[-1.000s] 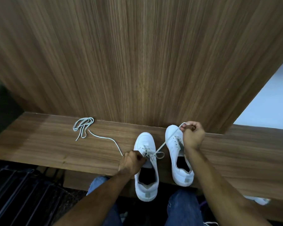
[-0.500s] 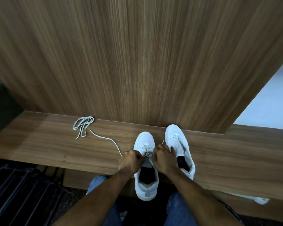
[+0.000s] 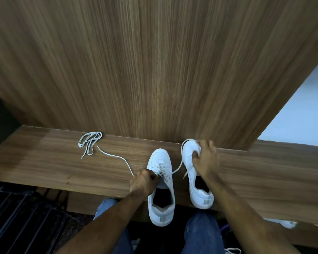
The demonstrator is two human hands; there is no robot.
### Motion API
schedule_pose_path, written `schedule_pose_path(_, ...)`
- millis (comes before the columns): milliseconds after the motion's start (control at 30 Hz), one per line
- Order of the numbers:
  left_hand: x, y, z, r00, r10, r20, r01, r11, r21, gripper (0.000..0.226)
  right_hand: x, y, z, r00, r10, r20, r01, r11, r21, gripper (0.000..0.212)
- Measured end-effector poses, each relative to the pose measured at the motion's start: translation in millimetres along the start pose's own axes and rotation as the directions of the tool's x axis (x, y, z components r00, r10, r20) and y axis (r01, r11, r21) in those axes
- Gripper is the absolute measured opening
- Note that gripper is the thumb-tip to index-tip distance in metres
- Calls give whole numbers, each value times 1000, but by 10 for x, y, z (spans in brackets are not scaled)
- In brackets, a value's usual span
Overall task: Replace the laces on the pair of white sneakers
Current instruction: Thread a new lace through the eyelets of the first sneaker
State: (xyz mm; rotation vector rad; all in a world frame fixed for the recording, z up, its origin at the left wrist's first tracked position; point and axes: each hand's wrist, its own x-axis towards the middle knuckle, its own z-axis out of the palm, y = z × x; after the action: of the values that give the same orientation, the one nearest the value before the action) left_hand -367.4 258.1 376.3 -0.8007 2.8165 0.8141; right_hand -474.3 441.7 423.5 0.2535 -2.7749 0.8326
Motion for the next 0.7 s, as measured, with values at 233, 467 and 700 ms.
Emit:
schedule_pose_path(233, -5, -4, -5, 1000, 7, 3, -7, 1000, -17, 29, -579, -80, 502, 785, -288, 549, 403, 910, -98, 36)
schedule_pose_path(467, -4, -32, -42, 999, 30, 26, -29, 998, -53, 31, -371, -36, 280, 926, -225, 304, 295, 932, -209, 23)
schedule_pose_path(700, 128, -139, -30, 982, 106, 154, -50, 943, -328, 36, -294, 40, 162, 858, -183, 480, 337, 906, -257, 30)
